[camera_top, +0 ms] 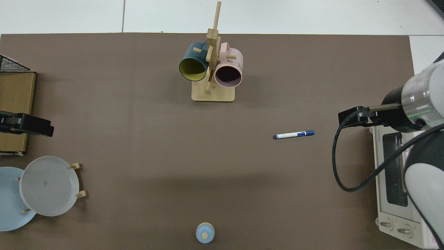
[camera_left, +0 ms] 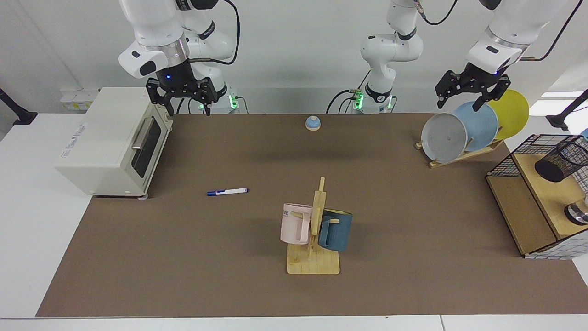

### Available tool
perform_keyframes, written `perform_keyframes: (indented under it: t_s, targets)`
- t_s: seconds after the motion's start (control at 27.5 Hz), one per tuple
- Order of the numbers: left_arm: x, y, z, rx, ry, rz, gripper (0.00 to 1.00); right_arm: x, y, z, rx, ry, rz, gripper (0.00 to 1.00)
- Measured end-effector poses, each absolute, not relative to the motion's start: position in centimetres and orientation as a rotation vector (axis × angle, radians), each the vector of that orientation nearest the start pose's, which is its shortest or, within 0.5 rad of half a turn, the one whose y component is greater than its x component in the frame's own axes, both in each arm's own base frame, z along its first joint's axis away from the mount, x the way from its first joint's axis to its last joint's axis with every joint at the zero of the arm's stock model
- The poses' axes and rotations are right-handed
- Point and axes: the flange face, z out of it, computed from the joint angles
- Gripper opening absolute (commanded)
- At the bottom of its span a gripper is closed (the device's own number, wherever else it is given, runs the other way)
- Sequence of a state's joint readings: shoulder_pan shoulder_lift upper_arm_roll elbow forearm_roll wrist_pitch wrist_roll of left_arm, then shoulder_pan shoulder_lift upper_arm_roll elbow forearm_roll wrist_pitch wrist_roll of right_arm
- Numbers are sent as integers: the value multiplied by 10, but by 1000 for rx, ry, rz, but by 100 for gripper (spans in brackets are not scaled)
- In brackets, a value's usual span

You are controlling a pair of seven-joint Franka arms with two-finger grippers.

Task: Put markers into pen holder
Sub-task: 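Move the right gripper toward the blue-capped white marker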

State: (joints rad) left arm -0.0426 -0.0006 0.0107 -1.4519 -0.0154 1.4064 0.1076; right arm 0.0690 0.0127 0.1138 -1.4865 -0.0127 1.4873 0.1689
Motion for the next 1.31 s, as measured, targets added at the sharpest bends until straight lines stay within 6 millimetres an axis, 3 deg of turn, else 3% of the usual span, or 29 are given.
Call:
perform_keyframes:
  t_s: [0.62,0.73,0.8,0.95,1.13,1.31]
  targets:
    - [536,-17,666,-3150,218,72,100,540,101,650,-3154,-27,16,100]
    - [536,-16,666,-3151,214,74,100,538,102,650,-3152,46,16,100]
    - [536,-14,666,-3151,210,75,100,538,103,648,-3141,176,15,100]
    - [535,-12,667,-3152,202,74,100,543,113,631,-3058,609,-26,100]
    - [535,-12,667,-3152,202,74,100,549,127,600,-2875,1124,-5,100]
    - [535,-12,667,-3151,204,74,100,556,136,563,-2681,1496,16,100]
